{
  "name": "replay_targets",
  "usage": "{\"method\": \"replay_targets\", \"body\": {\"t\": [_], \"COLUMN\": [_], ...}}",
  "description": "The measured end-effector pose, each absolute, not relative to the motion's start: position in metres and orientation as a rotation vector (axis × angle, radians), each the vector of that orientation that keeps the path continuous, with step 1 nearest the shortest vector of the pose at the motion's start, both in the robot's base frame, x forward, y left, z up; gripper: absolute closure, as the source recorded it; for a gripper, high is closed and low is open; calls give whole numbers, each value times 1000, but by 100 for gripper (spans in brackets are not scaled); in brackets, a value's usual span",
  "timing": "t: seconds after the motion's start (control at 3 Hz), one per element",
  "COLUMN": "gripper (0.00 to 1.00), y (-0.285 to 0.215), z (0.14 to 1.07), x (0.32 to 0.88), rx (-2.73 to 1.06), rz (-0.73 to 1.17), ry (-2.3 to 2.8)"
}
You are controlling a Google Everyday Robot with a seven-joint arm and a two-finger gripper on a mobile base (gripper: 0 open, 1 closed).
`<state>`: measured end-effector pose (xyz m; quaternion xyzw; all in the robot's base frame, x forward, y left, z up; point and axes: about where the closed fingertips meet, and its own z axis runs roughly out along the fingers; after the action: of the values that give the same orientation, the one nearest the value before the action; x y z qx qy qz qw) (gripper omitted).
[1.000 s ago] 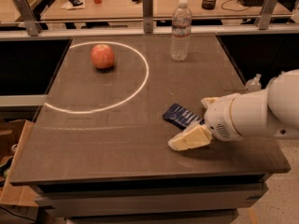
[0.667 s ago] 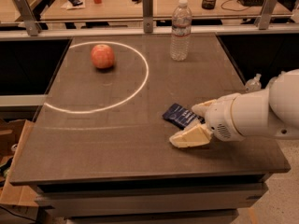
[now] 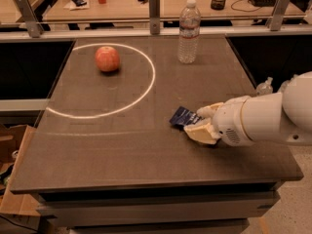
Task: Move rxbar blueberry near water bottle
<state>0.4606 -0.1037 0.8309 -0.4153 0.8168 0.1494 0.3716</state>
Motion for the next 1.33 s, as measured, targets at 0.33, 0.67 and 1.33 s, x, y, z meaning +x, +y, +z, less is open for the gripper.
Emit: {"method": "replay_targets", "body": {"t": [0.33, 0.67, 1.33], "gripper": [100, 100, 100], "y": [-99, -105, -136], "z": [836, 840, 853], "x": [472, 498, 553], "rx": [-1047, -1016, -996], "rz": [374, 305, 89], "ry": [2037, 1965, 1882]}}
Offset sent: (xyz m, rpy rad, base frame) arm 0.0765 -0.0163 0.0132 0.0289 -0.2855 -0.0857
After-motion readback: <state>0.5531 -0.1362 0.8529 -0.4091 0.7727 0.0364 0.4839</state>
